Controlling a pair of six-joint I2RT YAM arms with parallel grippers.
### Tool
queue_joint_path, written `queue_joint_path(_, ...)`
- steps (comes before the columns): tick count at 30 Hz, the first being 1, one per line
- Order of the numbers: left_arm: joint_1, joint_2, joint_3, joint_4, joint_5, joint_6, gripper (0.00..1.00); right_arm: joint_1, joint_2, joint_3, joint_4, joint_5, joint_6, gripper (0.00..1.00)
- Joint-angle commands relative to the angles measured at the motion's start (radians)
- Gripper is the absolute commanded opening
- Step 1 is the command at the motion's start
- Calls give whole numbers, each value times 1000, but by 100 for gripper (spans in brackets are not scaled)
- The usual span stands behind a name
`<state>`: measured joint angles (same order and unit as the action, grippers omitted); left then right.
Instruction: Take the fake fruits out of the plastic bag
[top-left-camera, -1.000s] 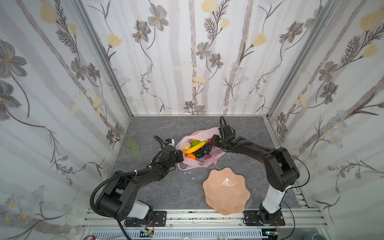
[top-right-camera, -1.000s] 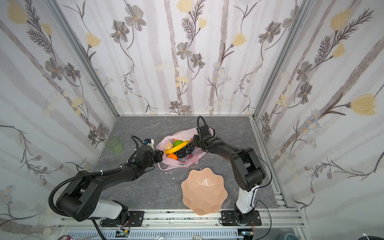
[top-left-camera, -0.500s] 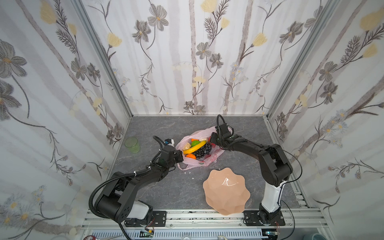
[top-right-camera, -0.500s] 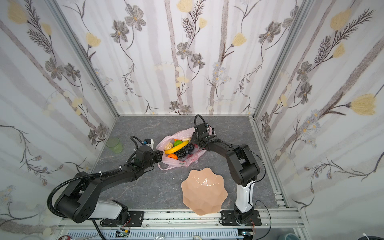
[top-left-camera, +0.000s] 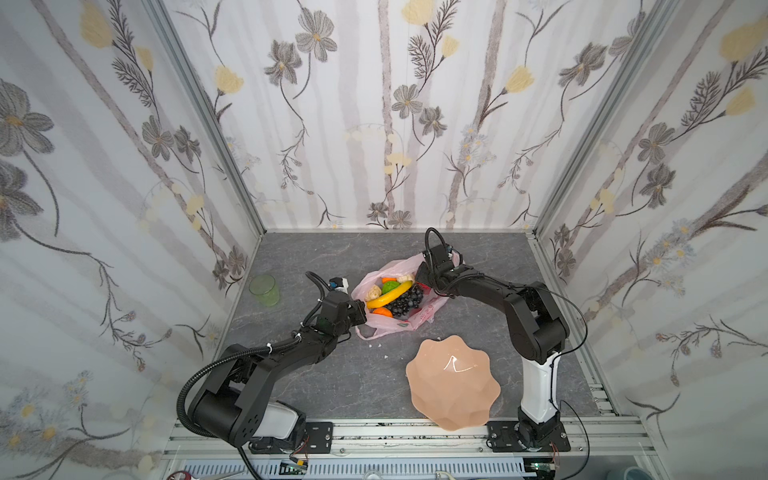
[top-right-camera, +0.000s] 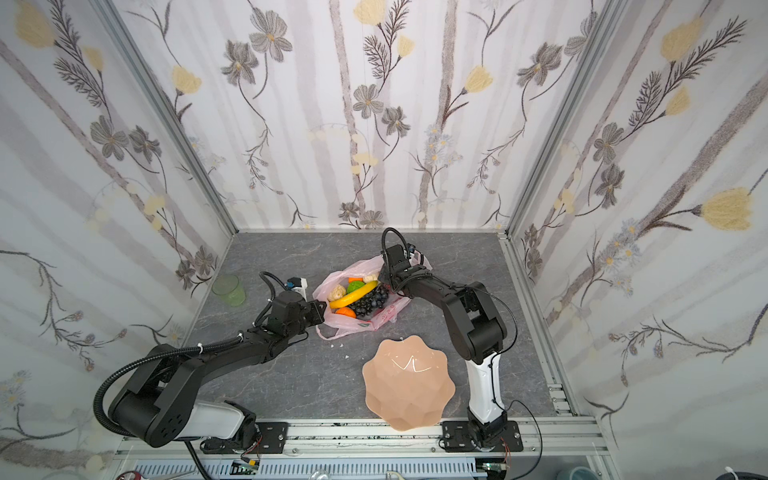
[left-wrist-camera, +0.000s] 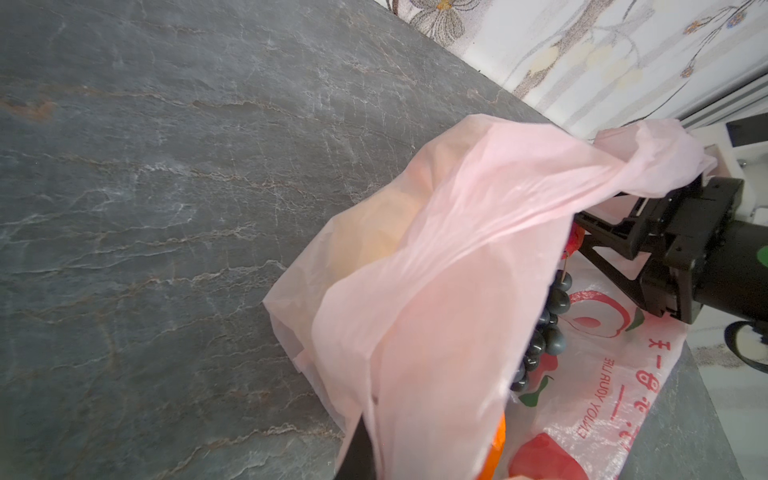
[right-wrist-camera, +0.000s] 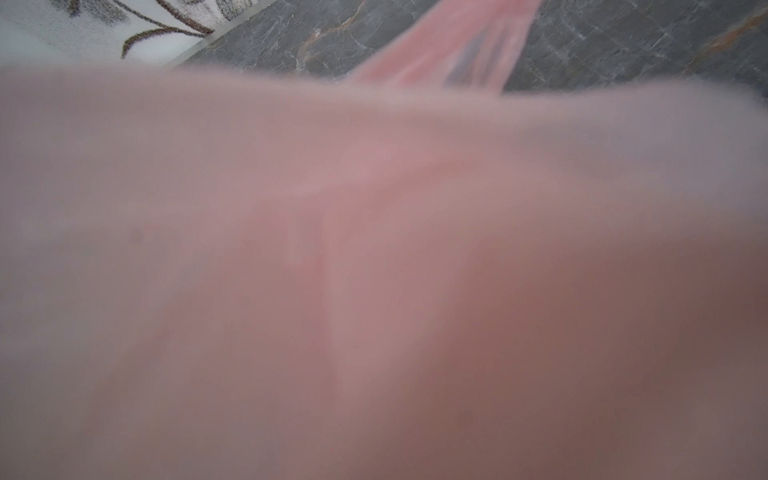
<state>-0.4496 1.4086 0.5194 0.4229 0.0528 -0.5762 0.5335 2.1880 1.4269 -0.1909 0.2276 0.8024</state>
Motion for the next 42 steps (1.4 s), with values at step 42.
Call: queue_joint_path(42, 1, -6, -3, 31, -13, 3, 12, 11, 55, 108, -55, -33, -93, 69)
